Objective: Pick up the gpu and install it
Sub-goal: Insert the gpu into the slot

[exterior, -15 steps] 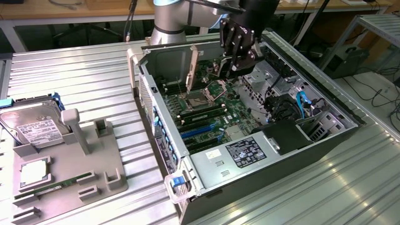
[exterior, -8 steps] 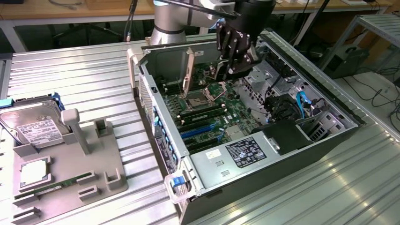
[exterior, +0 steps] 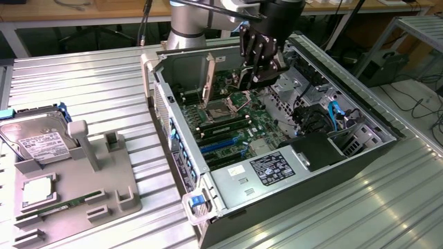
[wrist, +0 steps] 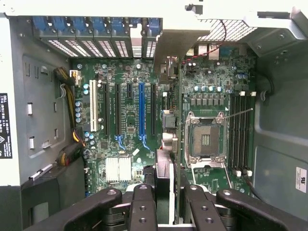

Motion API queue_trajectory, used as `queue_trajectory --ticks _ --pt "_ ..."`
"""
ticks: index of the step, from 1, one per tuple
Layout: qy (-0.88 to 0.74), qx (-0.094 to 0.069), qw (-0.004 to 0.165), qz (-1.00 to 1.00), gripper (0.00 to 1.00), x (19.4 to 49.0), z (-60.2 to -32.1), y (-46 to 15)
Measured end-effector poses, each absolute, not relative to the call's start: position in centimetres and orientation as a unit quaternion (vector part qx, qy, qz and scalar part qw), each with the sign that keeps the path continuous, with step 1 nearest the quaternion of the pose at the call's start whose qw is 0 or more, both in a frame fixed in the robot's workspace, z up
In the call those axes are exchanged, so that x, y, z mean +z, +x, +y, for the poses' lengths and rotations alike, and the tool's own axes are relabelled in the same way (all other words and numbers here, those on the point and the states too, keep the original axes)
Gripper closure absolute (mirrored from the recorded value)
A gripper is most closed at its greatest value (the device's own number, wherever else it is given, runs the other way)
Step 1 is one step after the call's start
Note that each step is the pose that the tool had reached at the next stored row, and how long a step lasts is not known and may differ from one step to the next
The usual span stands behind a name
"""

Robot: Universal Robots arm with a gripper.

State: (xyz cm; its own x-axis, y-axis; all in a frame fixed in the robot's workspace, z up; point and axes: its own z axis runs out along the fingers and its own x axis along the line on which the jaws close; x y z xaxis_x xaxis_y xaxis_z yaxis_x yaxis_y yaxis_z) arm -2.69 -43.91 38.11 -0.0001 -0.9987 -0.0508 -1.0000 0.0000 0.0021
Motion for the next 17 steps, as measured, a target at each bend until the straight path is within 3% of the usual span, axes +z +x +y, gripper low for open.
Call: queue_trajectory --ticks 17 --pt "-0.707 0.022 0.014 0.707 0.72 36.9 -44.6 -2.9"
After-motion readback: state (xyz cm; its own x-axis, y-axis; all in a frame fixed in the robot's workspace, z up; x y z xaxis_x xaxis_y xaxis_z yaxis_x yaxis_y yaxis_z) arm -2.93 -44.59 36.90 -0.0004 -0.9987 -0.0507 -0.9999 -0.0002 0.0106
